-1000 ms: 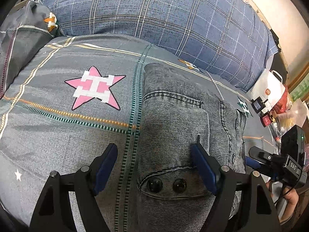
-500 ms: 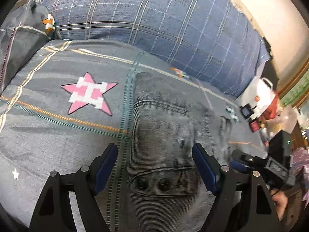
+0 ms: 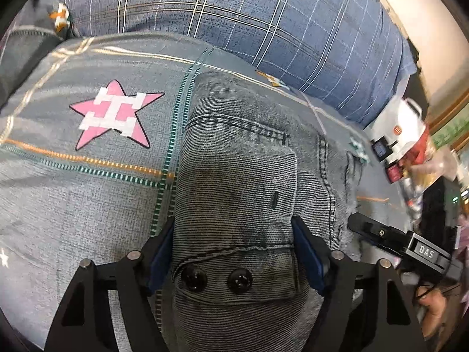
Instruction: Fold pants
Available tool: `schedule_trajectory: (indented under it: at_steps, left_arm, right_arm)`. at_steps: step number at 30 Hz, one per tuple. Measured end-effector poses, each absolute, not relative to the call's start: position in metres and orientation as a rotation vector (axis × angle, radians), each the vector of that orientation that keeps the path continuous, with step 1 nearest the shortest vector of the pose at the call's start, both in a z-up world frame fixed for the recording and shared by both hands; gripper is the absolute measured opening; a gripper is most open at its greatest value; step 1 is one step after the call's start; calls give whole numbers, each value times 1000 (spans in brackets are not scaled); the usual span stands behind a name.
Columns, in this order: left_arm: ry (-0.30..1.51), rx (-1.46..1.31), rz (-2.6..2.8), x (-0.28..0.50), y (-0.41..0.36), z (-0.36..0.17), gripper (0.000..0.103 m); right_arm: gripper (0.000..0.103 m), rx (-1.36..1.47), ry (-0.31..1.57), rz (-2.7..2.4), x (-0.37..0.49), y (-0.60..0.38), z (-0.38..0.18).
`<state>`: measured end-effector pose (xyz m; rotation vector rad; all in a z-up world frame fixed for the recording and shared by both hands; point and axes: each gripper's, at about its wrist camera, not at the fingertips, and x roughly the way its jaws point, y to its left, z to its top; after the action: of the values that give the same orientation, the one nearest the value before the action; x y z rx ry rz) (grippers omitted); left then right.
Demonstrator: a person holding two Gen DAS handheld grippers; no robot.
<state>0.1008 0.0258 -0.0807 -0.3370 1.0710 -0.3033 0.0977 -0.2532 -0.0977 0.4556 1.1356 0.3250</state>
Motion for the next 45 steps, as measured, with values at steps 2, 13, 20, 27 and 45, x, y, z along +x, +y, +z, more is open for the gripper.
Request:
schedule_trajectory:
  at_steps: [2, 13, 20, 27, 45]
  left_arm:
    - [1062, -296, -280, 98, 20, -79, 69]
    - [1046, -239, -253, 96, 17, -79, 63]
    - [1057, -242, -239, 97, 19, -80, 67]
    - [1019, -148, -216, 91, 4, -71, 46]
    - [827, -99, -197, 74, 18, 11, 31]
  right_arm:
    - [61, 366, 1140, 288, 95, -243, -95]
    - [54, 367, 1175, 269, 96, -248, -100]
    - [51, 396, 1184, 279, 98, -251, -102]
    - [27, 300, 1144, 270, 88, -242, -88]
    - [23, 223, 951, 368, 69, -220, 0]
